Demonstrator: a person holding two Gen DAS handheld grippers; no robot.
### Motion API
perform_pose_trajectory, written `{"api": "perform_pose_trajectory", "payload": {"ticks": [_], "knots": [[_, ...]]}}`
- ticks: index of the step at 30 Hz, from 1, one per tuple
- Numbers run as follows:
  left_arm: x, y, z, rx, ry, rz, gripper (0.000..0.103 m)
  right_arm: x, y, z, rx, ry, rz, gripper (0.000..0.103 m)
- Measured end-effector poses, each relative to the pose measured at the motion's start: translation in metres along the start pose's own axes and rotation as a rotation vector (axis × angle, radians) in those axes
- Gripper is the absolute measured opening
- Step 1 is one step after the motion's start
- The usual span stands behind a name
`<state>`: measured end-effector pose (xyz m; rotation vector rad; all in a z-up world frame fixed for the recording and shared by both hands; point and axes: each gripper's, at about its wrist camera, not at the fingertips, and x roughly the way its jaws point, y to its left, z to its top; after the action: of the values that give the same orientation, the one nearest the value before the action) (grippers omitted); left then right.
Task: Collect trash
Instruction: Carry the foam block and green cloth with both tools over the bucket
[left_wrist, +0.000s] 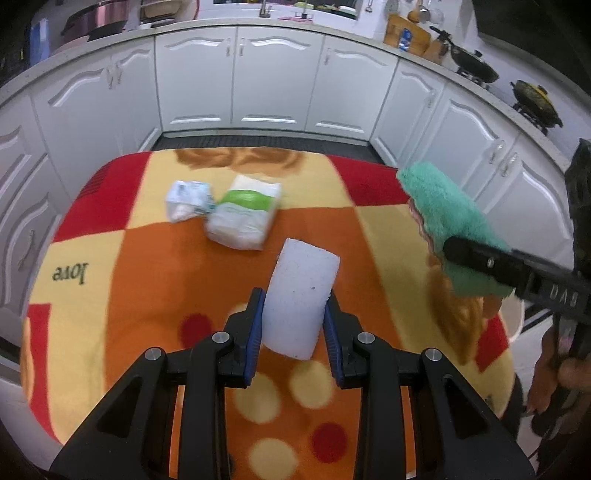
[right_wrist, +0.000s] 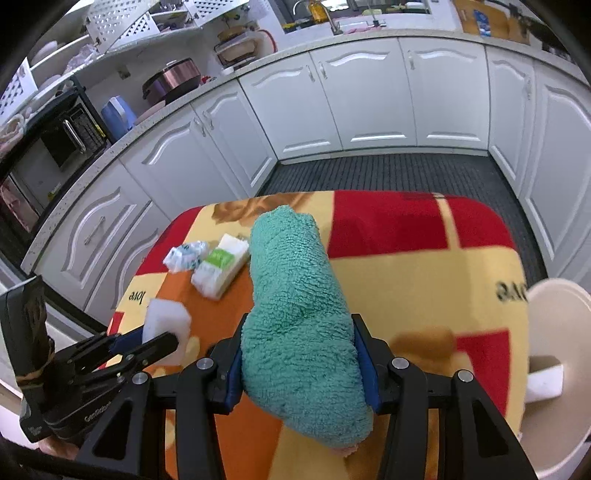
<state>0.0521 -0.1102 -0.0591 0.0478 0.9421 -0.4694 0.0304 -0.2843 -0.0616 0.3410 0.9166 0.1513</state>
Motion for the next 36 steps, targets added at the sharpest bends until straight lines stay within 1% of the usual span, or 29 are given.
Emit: {"api": "perform_pose_trajectory", "payload": {"ticks": [3,8,15,23,36], "knots": [[-0.003,-0.014,-0.004,0.01,0.0,-0.027,0.028,-0.015,-0.006,-0.014,0.005,-0.015,-0.021,0.048],[-0.006,-0.043,-0.008,0.048,-0.003,-0.039,0.028,-0.035,-0.026,-0.031,0.065,-0.037,-0.02,0.048],[-0.005,-0.072,-0.011,0.096,-0.005,-0.057,0.028,-0.058,-0.048,-0.047,0.099,-0.064,-0.053,0.048],[0.001,-0.101,-0.013,0.143,-0.007,-0.063,0.028,-0.073,-0.07,-0.058,0.137,-0.081,-0.072,0.048],[0.019,-0.134,-0.013,0.2,0.004,-0.071,0.028,-0.089,-0.107,-0.07,0.201,-0.092,-0.111,0.048]]}}
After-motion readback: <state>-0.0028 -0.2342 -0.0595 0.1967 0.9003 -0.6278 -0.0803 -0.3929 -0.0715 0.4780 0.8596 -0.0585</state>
